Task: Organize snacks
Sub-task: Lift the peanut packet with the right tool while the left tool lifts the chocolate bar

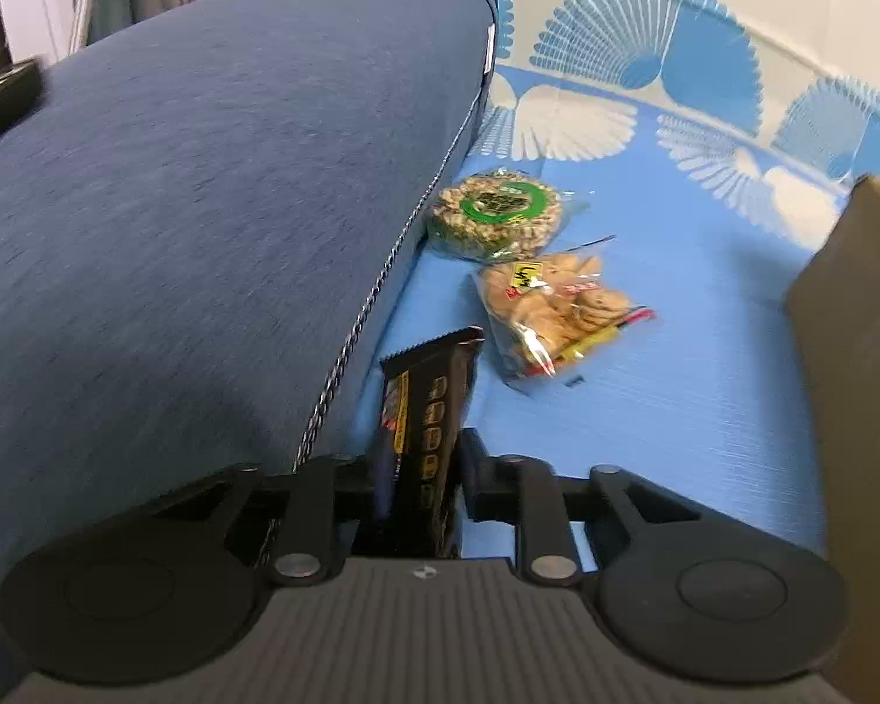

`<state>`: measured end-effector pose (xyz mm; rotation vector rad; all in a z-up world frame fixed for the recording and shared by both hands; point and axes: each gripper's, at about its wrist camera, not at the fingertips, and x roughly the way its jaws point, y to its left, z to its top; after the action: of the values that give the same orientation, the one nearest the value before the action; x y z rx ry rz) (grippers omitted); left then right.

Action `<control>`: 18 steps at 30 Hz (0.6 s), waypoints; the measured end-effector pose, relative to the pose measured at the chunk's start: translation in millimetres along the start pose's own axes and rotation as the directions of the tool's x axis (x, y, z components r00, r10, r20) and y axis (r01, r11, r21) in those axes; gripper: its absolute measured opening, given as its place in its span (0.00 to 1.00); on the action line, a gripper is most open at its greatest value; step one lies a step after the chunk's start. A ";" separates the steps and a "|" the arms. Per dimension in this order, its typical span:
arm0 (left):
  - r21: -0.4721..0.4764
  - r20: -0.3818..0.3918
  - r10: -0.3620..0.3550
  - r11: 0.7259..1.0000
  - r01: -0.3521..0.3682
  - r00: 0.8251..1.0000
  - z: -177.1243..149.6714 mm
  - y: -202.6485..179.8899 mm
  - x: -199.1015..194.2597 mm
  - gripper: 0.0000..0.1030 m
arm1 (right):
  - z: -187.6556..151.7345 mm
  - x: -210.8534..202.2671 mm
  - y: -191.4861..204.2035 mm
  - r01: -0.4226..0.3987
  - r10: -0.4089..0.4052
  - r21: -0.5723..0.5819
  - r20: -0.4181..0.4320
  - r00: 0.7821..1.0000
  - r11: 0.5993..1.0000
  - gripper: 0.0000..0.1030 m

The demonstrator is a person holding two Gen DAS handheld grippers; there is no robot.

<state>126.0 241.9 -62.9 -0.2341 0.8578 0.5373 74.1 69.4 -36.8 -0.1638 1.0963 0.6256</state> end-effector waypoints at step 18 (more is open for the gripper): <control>0.055 -0.012 -0.313 0.948 0.314 0.950 -55.8 26.3 -44.3 0.67 | -4.6 -1.7 0.2 0.004 -0.003 -0.004 0.014 1.000 1.000 0.45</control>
<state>51.8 225.8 -64.0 -0.3134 0.8185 0.2146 69.8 67.0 -37.5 -0.1648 1.0816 0.6251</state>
